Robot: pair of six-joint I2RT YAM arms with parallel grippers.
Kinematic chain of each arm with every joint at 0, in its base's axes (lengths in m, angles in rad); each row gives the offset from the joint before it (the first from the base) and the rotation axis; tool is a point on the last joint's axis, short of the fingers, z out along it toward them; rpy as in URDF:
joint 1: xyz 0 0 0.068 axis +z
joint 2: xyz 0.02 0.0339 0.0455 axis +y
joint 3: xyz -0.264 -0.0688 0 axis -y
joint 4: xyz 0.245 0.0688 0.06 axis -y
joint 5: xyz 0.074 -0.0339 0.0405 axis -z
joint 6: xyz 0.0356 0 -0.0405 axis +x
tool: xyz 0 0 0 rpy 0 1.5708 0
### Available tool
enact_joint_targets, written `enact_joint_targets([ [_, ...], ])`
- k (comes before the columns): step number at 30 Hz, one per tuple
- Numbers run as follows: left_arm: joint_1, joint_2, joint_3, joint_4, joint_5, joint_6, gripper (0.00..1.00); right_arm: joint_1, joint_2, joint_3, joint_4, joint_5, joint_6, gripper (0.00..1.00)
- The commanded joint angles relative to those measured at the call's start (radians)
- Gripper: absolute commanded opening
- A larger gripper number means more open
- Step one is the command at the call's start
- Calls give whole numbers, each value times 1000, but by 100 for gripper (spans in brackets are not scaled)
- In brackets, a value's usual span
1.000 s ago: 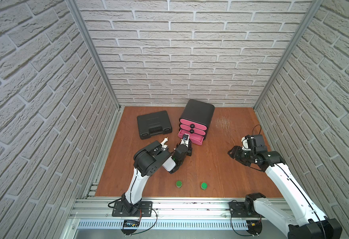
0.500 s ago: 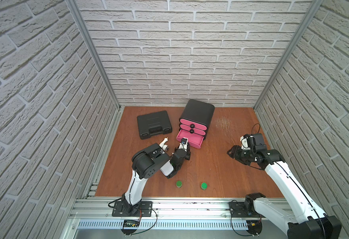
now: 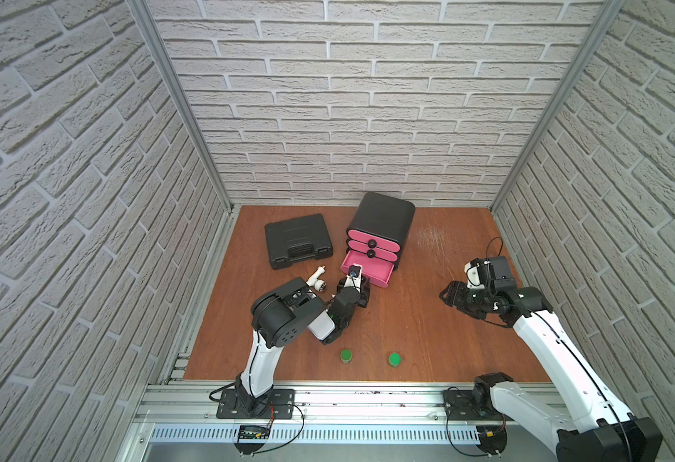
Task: Put the paint cans in the drawer according to color
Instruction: Open the drawer in the storage box.
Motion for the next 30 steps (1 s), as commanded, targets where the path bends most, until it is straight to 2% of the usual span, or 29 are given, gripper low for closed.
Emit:
enact_joint_targets([
  [1, -19, -68, -35, 27, -12, 35, 65, 39, -22, 15, -27, 33, -15, 62],
  [9, -84, -264, -146, -80, -73, 53, 68, 168, -22, 24, -122, 66, -47, 65],
  [17, -112, -573, -144, -502, -193, 22, 67, 452, 43, 8, -121, 111, 35, 65],
  [21, -101, -685, -148, -685, -261, -79, 67, 613, 111, 12, -83, 146, 76, 64],
  [26, -29, -803, -177, -856, -250, -305, 66, 796, 238, 35, -25, 178, 100, 64],
  [30, 22, -854, -180, -944, -220, -371, 66, 871, 329, 51, -19, 190, 111, 62],
])
